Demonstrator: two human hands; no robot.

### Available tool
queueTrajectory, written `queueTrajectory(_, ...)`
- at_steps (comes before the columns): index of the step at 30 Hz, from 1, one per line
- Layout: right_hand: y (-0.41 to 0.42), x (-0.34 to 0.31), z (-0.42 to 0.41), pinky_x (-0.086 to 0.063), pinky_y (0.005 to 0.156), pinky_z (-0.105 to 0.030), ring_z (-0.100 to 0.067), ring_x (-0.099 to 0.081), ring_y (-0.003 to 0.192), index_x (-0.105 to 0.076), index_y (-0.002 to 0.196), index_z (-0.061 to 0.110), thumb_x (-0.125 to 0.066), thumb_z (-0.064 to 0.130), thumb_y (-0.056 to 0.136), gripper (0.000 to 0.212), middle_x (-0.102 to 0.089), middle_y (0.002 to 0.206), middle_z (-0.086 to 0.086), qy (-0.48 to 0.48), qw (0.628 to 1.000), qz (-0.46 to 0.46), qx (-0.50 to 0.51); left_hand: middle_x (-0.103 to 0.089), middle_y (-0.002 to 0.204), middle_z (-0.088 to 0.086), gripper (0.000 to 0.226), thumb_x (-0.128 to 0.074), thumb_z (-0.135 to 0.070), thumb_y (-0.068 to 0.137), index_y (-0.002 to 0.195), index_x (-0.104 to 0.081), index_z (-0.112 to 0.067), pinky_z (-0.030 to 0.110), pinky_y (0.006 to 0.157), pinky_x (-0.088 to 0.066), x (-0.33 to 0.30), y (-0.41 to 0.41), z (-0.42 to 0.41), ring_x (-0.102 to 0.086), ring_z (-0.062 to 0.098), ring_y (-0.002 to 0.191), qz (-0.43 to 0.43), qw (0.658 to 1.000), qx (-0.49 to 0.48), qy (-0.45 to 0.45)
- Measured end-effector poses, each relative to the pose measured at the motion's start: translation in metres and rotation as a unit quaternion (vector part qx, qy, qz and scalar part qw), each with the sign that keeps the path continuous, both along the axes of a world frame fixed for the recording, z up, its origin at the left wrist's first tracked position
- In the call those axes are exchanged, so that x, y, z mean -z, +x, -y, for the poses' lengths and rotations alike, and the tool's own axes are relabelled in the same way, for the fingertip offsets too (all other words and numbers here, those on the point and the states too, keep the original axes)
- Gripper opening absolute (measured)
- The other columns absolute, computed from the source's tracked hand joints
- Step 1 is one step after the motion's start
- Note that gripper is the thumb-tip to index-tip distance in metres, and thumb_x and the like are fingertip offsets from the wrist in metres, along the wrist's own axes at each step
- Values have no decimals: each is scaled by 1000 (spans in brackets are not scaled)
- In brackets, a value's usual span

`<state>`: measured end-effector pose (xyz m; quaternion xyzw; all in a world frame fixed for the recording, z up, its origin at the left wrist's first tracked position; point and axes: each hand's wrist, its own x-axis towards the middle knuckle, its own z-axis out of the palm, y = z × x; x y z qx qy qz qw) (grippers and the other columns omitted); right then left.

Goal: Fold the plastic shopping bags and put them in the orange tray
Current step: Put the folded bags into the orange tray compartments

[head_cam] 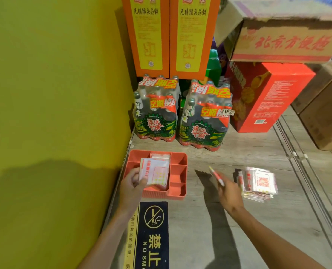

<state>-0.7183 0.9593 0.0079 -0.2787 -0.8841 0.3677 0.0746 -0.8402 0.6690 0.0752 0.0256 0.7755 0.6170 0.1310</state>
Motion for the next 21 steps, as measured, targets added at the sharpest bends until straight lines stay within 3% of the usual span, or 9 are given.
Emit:
queueTrajectory(4,-16,-34,10,-44,92,-26,-14,-56,111,-55,139,25,-58,-3,96,52,-64,126,1,-17,997,-62,-29,-74,88,-19,29,-62,-6,96,101,-59,-35,26,68,-61,-5,-12,10,-74,7,88,6,999,-39,23)
queueTrajectory(8,-35,-65,31,-46,77,-9,0,-58,107,-53,122,40,-57,-1,97,47,-61,114,18,-65,989,-129,-44,-68,100,-10,22,-61,-1,96,105,-58,-21,20,66,-59,-8,-26,18,-69,5,90,-19,997,-69,31)
queueTrajectory(11,-52,-80,48,-49,80,-11,10,-56,110,-54,120,45,-58,2,98,48,-58,116,30,-108,980,-157,-54,-65,99,-10,24,-61,0,96,108,-56,-20,16,63,-55,-11,-45,23,-65,5,89,-70,995,-74,8)
queueTrajectory(13,-62,-84,57,-49,84,-15,7,-57,110,-56,123,41,-58,6,100,42,-60,117,28,-116,978,-161,-64,-65,97,-12,24,-62,-2,95,105,-58,-24,16,65,-52,-13,-68,24,-64,11,90,-95,992,-76,-23)
queueTrajectory(17,-81,-89,69,-48,80,-11,10,-57,105,-58,122,34,-58,9,100,33,-62,113,25,-118,974,-178,-69,-67,101,-8,23,-62,-5,94,103,-60,-27,36,75,-55,-14,-113,22,-64,14,92,-150,983,-29,-102)
queueTrajectory(21,-95,-92,74,-50,79,-12,6,-60,103,-60,122,31,-59,10,100,30,-65,112,17,-145,969,-190,-65,-67,102,-7,28,-62,-4,93,98,-58,-30,32,71,-53,-12,-140,18,-64,15,94,-152,974,63,-156)
